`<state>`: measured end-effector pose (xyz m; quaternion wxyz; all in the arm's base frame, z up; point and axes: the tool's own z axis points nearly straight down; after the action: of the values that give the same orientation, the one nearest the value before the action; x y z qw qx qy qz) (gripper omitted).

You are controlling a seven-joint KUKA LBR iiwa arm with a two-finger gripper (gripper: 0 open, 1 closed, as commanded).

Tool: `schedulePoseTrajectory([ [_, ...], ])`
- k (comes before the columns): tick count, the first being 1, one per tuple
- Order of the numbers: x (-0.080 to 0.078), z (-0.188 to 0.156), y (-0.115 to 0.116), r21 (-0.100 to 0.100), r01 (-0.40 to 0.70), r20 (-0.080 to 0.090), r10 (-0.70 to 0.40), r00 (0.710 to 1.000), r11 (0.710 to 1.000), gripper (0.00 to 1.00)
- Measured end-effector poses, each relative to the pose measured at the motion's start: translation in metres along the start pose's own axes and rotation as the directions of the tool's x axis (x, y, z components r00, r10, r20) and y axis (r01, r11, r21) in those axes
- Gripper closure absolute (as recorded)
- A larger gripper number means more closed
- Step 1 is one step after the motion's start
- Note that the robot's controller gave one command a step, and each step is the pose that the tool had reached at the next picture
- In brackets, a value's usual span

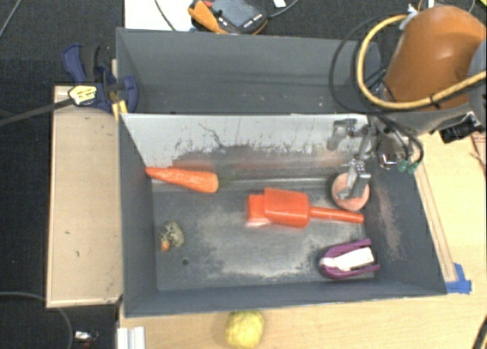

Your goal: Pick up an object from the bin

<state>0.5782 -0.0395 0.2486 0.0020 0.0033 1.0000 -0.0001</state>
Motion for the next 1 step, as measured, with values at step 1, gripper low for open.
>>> schedulePoseTrajectory([
  [1,-0.0053,0.1728,0.0751,0.0,0.085,0.005,-0.085,0.996,0.996,0.0],
])
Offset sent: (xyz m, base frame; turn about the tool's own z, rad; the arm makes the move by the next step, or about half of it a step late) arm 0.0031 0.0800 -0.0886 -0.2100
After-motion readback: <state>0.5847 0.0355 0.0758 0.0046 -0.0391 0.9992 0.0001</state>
